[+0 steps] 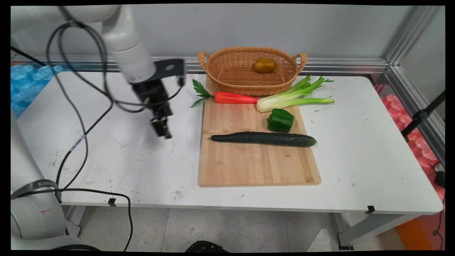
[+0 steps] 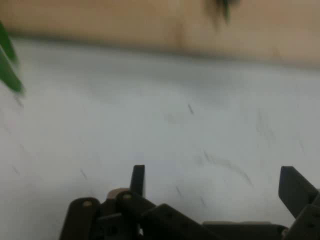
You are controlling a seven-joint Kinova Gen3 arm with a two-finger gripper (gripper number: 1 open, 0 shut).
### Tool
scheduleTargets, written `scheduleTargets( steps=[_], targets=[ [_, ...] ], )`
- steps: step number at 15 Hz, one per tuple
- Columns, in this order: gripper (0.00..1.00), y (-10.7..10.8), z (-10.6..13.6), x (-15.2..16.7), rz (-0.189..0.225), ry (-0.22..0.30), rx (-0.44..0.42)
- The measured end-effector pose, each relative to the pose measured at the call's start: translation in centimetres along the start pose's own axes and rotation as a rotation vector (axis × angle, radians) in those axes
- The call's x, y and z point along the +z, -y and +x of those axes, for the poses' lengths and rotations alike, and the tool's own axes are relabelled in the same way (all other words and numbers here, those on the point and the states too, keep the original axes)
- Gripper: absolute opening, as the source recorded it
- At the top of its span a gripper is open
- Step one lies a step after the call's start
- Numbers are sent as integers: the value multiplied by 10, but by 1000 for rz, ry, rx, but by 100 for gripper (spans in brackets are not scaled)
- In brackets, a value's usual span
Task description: Pick up the potato from the vegetable basket
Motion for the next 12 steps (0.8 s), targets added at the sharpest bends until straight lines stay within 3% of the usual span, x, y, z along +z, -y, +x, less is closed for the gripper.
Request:
scheduleTargets(
  steps=[4,12],
  targets=[
    [100,25,48,-7,52,-83,3],
    [100,90,144,-31,212,-280,3]
  ],
)
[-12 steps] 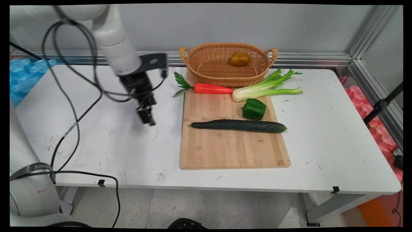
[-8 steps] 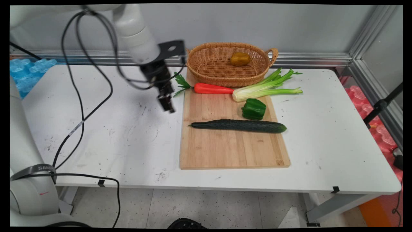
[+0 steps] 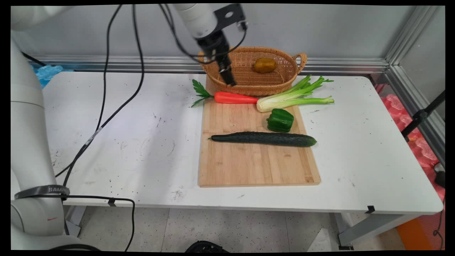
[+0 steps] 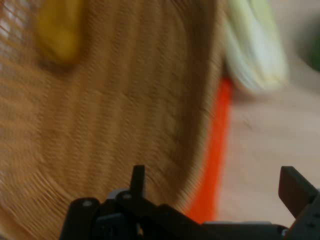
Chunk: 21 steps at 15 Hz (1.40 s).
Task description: Pick up the potato from the vegetable basket
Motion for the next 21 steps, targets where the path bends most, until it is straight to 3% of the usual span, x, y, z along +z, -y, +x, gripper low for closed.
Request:
scheduleTargets(
  steps=[5,9,16,21],
  targets=[
    [100,36,31,25,63,-71,-3],
    [100,59,37,52,78,-92,8],
    [100,87,45,90,67,-125,43],
    [100,106,53,118,30,-148,73]
  ],
)
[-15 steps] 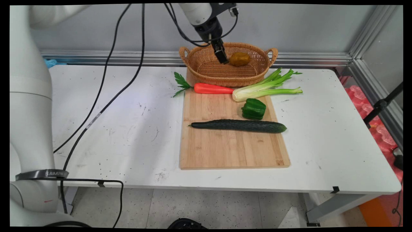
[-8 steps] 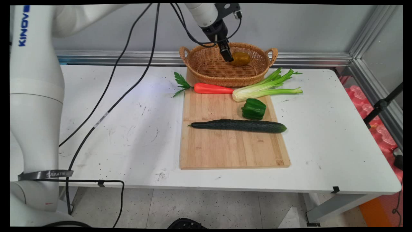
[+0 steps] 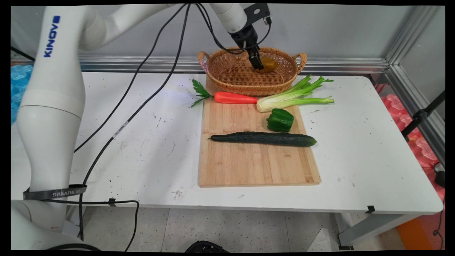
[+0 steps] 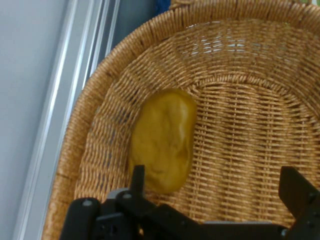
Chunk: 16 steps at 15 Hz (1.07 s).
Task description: Pick up the potato from the vegetable basket
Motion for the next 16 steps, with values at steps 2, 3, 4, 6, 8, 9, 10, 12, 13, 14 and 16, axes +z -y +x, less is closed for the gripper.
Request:
scheduleTargets(
  steps=[2,3,4,6,8,9,10,12,13,14,16],
  targets=[
    [100,6,0,9,-13,-7,12],
    [100,8,0,12,-17,-10,16],
    [100,11,0,15,-22,-13,20],
    [100,15,0,20,-30,-19,27],
    [100,20,0,25,-39,-25,33],
    [100,21,-1,28,-44,-27,36],
    [100,24,-1,30,-49,-29,39],
    [100,28,-3,36,-58,-33,45],
    [100,30,-3,38,-61,-35,48],
    [100,32,-4,41,-65,-38,51],
    [100,36,-6,45,-69,-41,56]
  ],
)
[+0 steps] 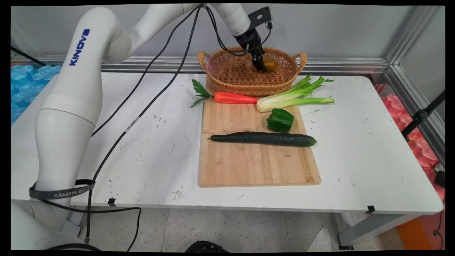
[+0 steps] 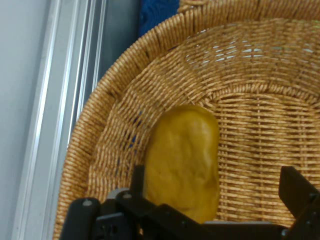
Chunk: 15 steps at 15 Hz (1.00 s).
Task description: Pick up the potato from the vegetable basket
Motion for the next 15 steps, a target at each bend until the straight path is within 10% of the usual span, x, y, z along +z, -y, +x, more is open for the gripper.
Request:
scheduleTargets(
  steps=[15],
  targets=[
    [100,14,-18,25,28,-34,-30]
  ],
)
